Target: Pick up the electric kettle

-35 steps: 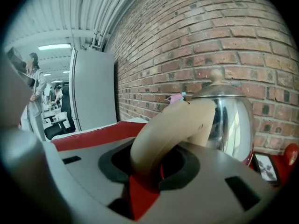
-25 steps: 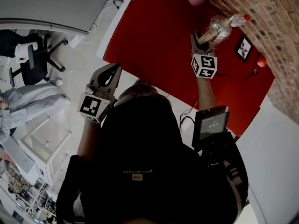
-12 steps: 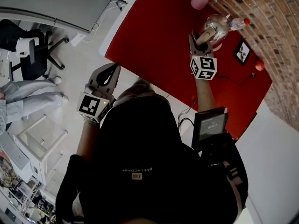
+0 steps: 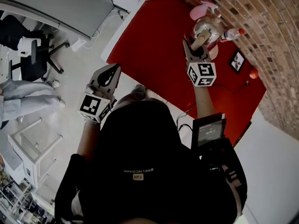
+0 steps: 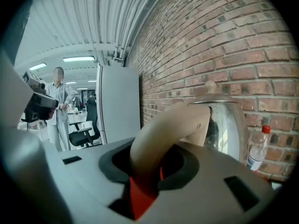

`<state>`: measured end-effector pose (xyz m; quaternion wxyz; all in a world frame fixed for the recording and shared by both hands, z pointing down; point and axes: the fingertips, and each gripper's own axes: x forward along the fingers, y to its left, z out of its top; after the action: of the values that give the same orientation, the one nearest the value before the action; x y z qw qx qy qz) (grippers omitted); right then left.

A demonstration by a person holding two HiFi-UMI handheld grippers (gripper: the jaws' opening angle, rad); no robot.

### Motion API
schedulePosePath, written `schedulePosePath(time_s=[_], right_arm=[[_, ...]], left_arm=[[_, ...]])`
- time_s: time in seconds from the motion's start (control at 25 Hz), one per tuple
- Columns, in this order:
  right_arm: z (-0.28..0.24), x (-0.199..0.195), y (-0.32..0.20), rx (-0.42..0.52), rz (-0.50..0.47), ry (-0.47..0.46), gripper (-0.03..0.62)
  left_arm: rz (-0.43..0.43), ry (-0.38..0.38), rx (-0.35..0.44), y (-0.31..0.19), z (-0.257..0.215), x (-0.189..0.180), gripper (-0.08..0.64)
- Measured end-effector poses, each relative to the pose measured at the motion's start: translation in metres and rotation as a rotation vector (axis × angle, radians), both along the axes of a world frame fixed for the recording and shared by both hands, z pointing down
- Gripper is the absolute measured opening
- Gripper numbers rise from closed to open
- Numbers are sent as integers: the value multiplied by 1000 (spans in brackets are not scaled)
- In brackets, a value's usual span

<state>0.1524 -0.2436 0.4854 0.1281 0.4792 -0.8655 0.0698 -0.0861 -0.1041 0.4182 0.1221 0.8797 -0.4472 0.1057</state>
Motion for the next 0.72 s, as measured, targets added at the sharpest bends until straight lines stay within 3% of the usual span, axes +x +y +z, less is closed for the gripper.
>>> schedulePosePath(time_s=[0.72], right_arm=[[-110, -94, 24, 61, -260, -85, 110]], left_arm=[[-101, 61, 118, -12, -43, -37, 6]])
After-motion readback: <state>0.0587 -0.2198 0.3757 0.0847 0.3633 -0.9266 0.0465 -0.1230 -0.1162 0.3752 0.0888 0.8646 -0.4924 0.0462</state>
